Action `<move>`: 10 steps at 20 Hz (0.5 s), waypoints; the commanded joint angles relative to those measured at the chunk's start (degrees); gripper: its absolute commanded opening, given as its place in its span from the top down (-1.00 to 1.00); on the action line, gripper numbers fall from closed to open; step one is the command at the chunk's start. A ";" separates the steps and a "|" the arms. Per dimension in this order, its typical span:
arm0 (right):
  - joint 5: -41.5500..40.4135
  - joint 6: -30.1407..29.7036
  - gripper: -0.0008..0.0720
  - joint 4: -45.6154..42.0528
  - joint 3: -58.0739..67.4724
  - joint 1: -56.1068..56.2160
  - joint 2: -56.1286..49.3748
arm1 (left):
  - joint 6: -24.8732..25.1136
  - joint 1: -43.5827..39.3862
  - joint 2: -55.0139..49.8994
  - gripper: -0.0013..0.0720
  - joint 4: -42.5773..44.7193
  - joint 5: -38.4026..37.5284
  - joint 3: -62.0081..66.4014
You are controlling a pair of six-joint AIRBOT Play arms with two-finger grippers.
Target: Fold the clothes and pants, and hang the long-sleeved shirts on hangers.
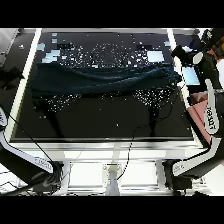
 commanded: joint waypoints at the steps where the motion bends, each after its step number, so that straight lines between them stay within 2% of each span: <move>1: 6.88 -3.98 -0.91 0.13 0.02 -0.33 0.85 | 5.44 4.39 -0.31 -0.93 -9.60 -8.70 -2.01; 4: 8.52 -3.93 -0.91 0.26 0.02 -0.33 0.85 | 6.27 4.55 -0.31 -0.95 -9.66 -6.47 -6.43; 6: 9.77 -3.87 -0.91 0.55 0.02 -0.33 0.85 | 8.57 4.31 -0.31 -0.95 -10.49 -4.37 -10.10; 10: 11.74 -3.78 -0.91 4.24 0.02 -0.31 0.87 | 9.84 4.35 -0.31 -0.95 -16.24 2.38 -15.89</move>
